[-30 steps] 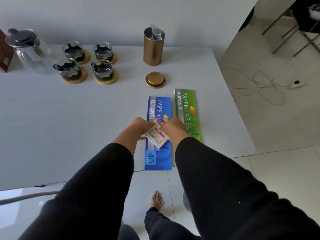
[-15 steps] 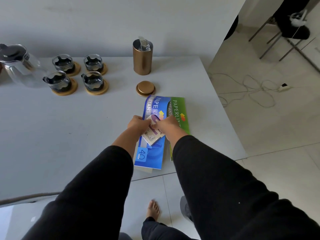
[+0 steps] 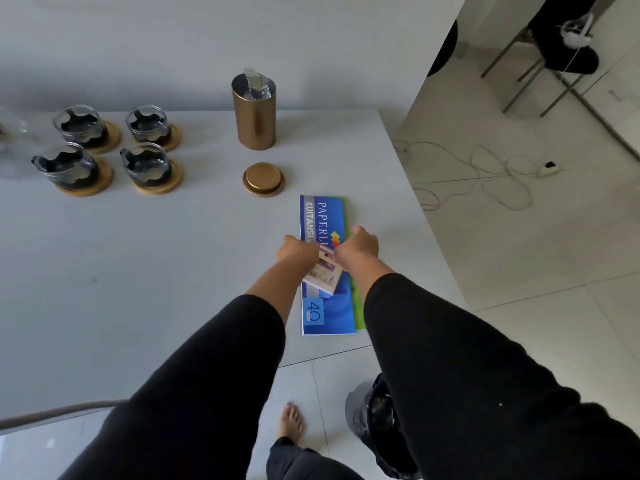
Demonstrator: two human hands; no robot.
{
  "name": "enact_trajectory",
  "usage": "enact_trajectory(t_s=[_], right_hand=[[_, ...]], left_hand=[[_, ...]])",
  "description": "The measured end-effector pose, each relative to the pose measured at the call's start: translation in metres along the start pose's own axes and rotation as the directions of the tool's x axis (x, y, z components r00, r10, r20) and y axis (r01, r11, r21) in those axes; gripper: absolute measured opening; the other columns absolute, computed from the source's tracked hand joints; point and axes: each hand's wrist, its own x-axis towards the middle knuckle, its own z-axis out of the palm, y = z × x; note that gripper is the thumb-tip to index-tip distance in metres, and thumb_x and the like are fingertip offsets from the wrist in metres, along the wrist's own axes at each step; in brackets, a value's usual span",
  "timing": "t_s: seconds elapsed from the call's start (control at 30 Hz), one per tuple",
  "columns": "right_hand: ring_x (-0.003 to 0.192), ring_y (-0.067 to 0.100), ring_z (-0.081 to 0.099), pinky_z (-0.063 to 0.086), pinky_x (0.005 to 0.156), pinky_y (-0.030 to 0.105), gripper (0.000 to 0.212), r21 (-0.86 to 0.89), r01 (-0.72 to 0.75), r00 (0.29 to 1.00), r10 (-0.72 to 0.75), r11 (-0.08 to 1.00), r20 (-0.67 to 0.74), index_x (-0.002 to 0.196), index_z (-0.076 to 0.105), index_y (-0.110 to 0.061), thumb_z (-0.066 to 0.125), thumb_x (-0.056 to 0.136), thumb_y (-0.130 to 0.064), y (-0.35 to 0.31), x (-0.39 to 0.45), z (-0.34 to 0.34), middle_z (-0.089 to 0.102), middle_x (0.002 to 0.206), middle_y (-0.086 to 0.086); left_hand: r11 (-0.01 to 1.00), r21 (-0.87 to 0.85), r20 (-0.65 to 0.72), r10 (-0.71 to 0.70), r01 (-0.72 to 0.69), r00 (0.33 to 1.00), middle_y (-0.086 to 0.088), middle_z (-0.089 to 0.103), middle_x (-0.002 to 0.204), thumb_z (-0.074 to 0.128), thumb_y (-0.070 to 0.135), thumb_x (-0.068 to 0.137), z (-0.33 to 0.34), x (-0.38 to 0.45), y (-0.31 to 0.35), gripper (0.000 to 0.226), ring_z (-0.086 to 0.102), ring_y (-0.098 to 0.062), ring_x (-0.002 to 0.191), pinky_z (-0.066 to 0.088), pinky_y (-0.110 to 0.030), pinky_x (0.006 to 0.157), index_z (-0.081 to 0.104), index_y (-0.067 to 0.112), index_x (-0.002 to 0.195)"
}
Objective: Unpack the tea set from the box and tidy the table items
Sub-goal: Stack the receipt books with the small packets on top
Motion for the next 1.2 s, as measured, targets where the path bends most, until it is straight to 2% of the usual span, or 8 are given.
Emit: enact_trajectory(t_s=[0.13, 0.23, 0.3, 0.5, 0.63, 0.87, 1.07, 1.2], right_hand=[[0.114, 0.028, 0.056, 0.051, 0.091, 0.033, 0.046, 0.061, -0.145, 0.987, 0.149, 0.987, -0.057, 0.125, 0.048, -0.006, 0.066, 0.086, -0.021, 0.011, 0.004, -0.003, 0.051, 0.126, 0.014], [0.093, 0.022, 0.064, 0.046, 0.069, 0.025, 0.02, 0.014, -0.153, 0.988, 0.153, 0.988, 0.031, 0.099, 0.06, -0.008, 0.064, 0.087, -0.024, 0.016, 0.004, -0.005, 0.063, 0.097, 0.008], [0.097, 0.023, 0.065, 0.043, 0.067, 0.024, 0.015, 0.002, -0.134, 0.99, 0.134, 0.991, 0.041, 0.091, 0.056, -0.01, 0.063, 0.088, -0.023, 0.015, 0.004, -0.006, 0.067, 0.103, 0.009], [0.096, 0.023, 0.064, 0.049, 0.065, 0.023, 0.027, 0.063, -0.081, 0.997, 0.08, 0.995, 0.012, 0.111, 0.058, -0.005, 0.065, 0.088, -0.015, 0.005, 0.009, 0.0, 0.065, 0.113, 0.01], [0.104, 0.025, 0.059, 0.051, 0.079, 0.03, 0.033, 0.078, -0.148, 0.987, 0.152, 0.986, -0.056, 0.111, 0.056, -0.008, 0.066, 0.085, -0.026, 0.008, 0.008, 0.001, 0.057, 0.116, 0.008], [0.096, 0.021, 0.069, 0.05, 0.072, 0.026, 0.021, 0.076, -0.158, 0.987, 0.155, 0.985, 0.039, 0.088, 0.054, -0.015, 0.066, 0.086, -0.032, 0.01, 0.001, 0.006, 0.064, 0.09, 0.003], [0.09, 0.02, 0.07, 0.051, 0.066, 0.025, 0.025, 0.129, -0.162, 0.986, 0.156, 0.978, 0.058, 0.093, 0.055, -0.014, 0.069, 0.085, -0.034, 0.017, 0.002, 0.004, 0.07, 0.103, 0.005], [0.093, 0.022, 0.07, 0.054, 0.074, 0.027, 0.028, 0.17, -0.163, 0.987, 0.159, 0.972, 0.036, 0.101, 0.061, -0.012, 0.07, 0.084, -0.032, 0.012, 0.005, 0.007, 0.07, 0.105, 0.006]], left_hand=[[0.992, 0.128, -0.065, 0.006, 0.003, 0.998, -0.011, 0.062, 0.119, 0.051, 0.031, 0.097, 0.0, 0.004, 0.003, 0.036, 0.065, -0.025, 0.104, 0.047, -0.026, 0.071, 0.047, 0.008, 0.123], [0.989, 0.148, -0.073, -0.009, 0.019, 0.997, -0.009, 0.063, 0.114, 0.053, 0.034, 0.095, 0.001, 0.005, 0.003, 0.035, 0.063, -0.021, 0.088, 0.047, -0.025, 0.068, 0.049, 0.008, 0.118], [0.985, 0.169, -0.086, -0.005, 0.02, 0.996, -0.009, 0.063, 0.114, 0.054, 0.035, 0.095, 0.003, 0.006, 0.004, 0.036, 0.063, -0.021, 0.087, 0.047, -0.024, 0.067, 0.05, 0.008, 0.117], [0.965, 0.263, -0.063, 0.025, -0.008, 0.998, -0.01, 0.059, 0.125, 0.053, 0.027, 0.096, 0.009, 0.0, 0.008, 0.038, 0.06, -0.024, 0.113, 0.051, -0.029, 0.09, 0.046, 0.005, 0.127], [0.986, 0.162, -0.062, -0.015, 0.025, 0.998, -0.01, 0.06, 0.124, 0.058, 0.032, 0.093, 0.008, 0.0, 0.005, 0.043, 0.062, -0.027, 0.111, 0.051, -0.029, 0.081, 0.047, 0.006, 0.125], [0.986, 0.166, -0.048, 0.023, -0.015, 0.999, -0.008, 0.061, 0.122, 0.062, 0.033, 0.091, 0.014, -0.003, 0.001, 0.043, 0.064, -0.026, 0.108, 0.048, -0.027, 0.072, 0.048, 0.008, 0.123], [0.997, 0.073, -0.032, 0.024, -0.021, 0.999, -0.005, 0.064, 0.116, 0.066, 0.038, 0.086, 0.006, 0.001, -0.011, 0.037, 0.064, -0.024, 0.089, 0.048, -0.027, 0.069, 0.046, 0.012, 0.105], [0.985, 0.136, 0.016, 0.102, -0.103, 0.995, -0.003, 0.065, 0.116, 0.07, 0.036, 0.083, 0.005, 0.006, -0.017, 0.038, 0.063, -0.019, 0.086, 0.053, -0.028, 0.073, 0.052, 0.015, 0.109]])
